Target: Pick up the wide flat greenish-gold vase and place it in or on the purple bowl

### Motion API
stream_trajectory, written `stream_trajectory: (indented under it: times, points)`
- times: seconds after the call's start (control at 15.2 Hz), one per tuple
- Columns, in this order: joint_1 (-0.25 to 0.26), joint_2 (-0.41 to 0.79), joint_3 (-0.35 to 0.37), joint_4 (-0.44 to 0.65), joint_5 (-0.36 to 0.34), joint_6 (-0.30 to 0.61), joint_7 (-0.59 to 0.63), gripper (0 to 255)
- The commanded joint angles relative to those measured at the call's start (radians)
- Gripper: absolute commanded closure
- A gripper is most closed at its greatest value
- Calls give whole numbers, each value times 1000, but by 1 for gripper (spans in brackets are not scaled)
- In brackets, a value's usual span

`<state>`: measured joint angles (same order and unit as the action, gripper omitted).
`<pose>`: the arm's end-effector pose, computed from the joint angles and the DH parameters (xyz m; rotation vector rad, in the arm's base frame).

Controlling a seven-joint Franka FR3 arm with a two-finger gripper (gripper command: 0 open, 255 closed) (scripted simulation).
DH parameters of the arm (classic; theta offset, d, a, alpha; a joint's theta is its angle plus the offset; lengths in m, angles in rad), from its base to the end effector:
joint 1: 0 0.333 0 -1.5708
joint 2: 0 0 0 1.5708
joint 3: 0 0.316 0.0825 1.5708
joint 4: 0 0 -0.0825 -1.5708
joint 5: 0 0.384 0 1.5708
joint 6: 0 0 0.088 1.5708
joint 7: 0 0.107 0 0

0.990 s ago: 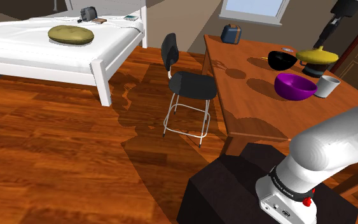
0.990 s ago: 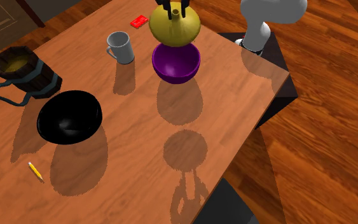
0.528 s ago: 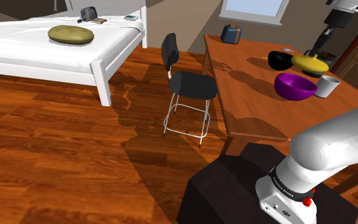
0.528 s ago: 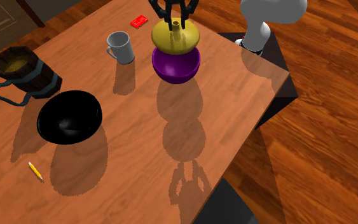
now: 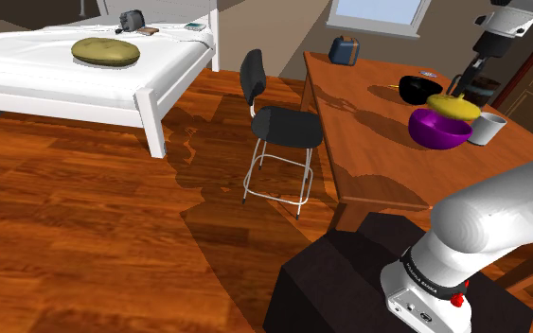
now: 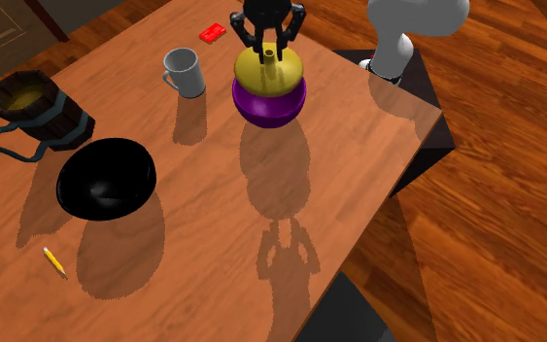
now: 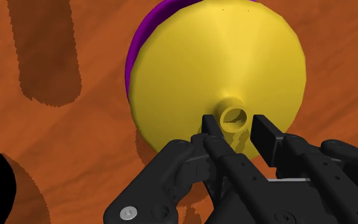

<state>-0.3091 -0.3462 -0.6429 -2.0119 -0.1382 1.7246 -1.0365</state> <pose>0.2356 -0.4128 0.5655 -3.0919 -0.2101 -0.0845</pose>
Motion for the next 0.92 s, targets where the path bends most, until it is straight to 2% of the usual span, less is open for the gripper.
stream_trajectory:
  times: [0.0, 0.13, 0.66, 0.73, 0.86]
  points:
    - [-1, 2, -4, -28, -1, 30, -1, 255]
    - [-3, 2, -9, -62, -3, 65, -2, 255]
    - [-3, 2, -9, -62, -3, 65, -2, 255]
    - [-2, 2, -9, -62, -3, 65, -2, 0]
    - [-2, 2, -9, -62, -3, 65, -2, 0]
